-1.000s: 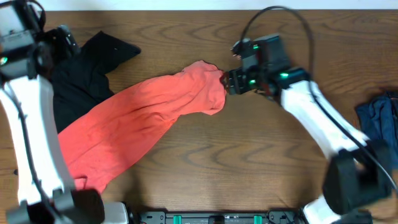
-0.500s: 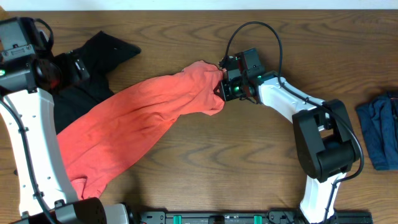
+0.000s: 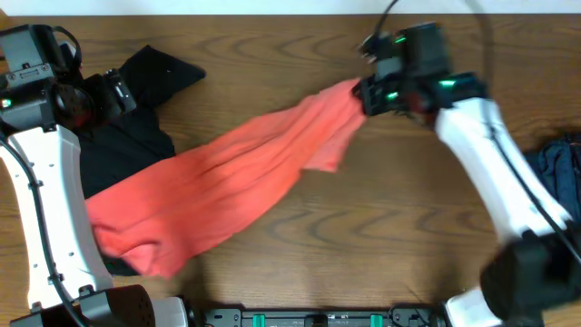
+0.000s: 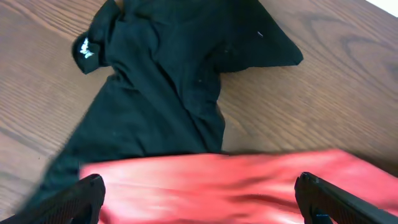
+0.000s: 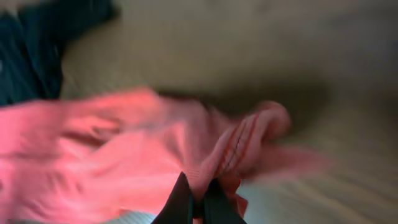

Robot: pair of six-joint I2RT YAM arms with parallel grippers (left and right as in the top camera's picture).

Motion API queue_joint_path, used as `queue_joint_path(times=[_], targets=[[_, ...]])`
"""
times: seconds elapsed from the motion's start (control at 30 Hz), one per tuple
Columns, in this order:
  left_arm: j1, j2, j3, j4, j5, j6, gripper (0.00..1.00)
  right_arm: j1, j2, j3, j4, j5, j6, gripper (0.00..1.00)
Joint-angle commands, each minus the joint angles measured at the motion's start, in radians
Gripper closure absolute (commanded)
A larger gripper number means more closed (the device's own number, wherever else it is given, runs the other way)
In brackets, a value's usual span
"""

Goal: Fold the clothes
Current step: 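Pull the shirt end rightward with the right gripper to stretch it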

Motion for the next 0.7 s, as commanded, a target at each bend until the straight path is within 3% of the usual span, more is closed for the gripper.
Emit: queue_joint_path(times=[0.0,0.17,0.43,0.67], targets=[[-0.015,0.002,-0.001,0.002,0.024,-0.004,0.01,-0.060,-0.066,0.019,-0.063,0.050,-0.055,0.99],[-0.070,0.005,-0.001,0.002,0.023,0.051,0.00,-0.131,-0.064,0.006,-0.207,0.109,-0.085,0.99],[-0.144,0.047,-0.002,-0.011,0.023,0.126,0.01,-0.182,-0.033,-0.034,-0.223,0.171,-0.072,0.99],[-0.158,0.182,-0.002,-0.031,0.016,0.146,0.01,-0.328,-0.005,-0.034,-0.232,0.208,-0.053,0.99]])
